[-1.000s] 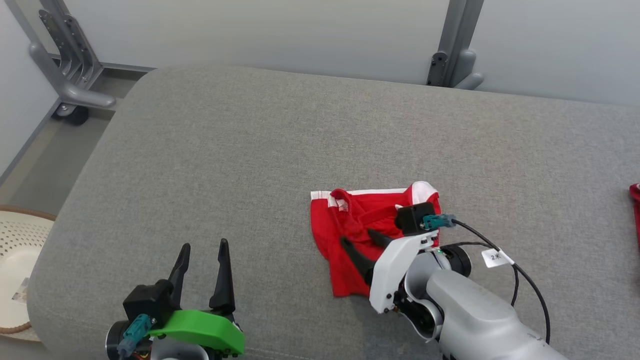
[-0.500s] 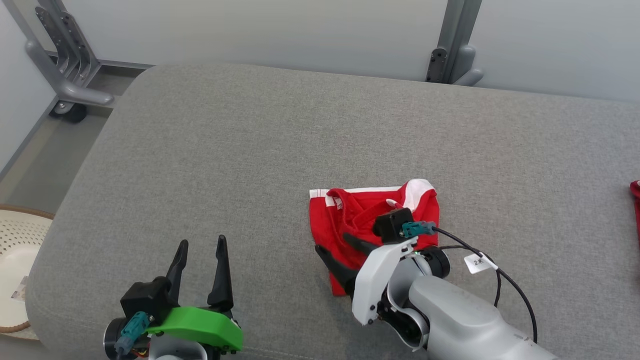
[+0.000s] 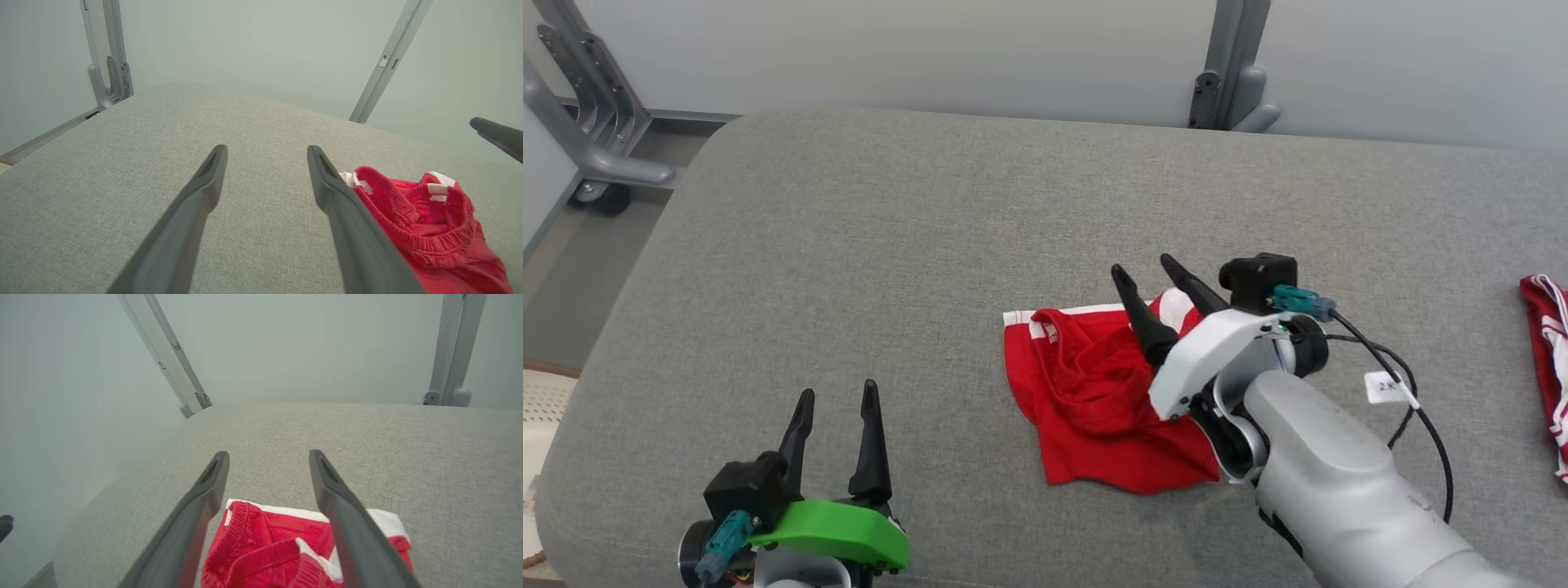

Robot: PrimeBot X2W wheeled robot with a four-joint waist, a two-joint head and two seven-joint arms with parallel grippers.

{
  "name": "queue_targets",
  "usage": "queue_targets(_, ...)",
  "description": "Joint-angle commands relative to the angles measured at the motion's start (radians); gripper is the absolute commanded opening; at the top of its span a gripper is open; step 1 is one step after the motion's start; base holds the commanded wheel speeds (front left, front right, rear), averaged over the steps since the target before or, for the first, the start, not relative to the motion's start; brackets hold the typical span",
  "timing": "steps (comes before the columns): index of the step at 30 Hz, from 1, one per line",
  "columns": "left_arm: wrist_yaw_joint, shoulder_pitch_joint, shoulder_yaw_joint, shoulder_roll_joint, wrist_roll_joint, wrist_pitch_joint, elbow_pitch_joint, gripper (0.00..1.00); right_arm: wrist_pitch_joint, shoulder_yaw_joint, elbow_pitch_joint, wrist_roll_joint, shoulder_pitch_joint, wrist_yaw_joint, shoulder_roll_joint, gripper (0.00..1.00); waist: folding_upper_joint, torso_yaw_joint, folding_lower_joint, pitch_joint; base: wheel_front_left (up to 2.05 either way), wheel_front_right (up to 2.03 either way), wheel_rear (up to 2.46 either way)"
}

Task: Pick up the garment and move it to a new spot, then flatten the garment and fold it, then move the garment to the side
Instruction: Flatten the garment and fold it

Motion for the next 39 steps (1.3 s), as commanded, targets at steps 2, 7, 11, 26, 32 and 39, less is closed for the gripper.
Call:
queue_targets(2,0.004,0.014,0.005,0.009,-0.009,-0.007,-0.007,1.00,-0.003,-0.110,-0.031,-0.085,0.076,0.000,-0.003,1.00,0.0116,-0.010,0.0000,0.005,0.00,0.00,0.00)
queue_targets(7,0.006,0.020,0.004,0.015,-0.009,-0.006,-0.012,1.00,-0.003,-0.291,-0.105,-0.205,0.186,0.000,-0.003,0.74,0.0116,-0.016,0.0000,0.005,0.00,0.00,0.00)
queue_targets(11,0.005,0.020,0.000,0.018,-0.010,-0.005,-0.014,1.00,-0.003,-0.376,-0.145,-0.248,0.259,0.000,-0.003,0.16,0.0116,-0.013,0.0000,0.004,0.00,0.00,0.00)
queue_targets(26,0.011,-0.008,-0.021,0.025,0.009,0.005,-0.041,1.00,-0.003,-0.377,0.008,-0.182,0.242,0.000,-0.003,0.00,0.0116,0.096,0.0000,0.036,0.00,0.00,0.00)
queue_targets(32,0.013,-0.014,-0.022,0.024,0.009,0.003,-0.055,1.00,-0.004,-0.326,0.034,-0.161,0.193,0.000,-0.004,0.00,0.0116,0.136,0.0000,0.055,0.00,0.00,0.00)
queue_targets(39,0.010,-0.024,-0.027,0.010,0.006,-0.003,-0.054,1.00,-0.004,-0.239,0.091,-0.151,0.133,0.000,-0.004,0.00,0.0116,0.178,0.0000,0.083,0.00,0.00,0.00)
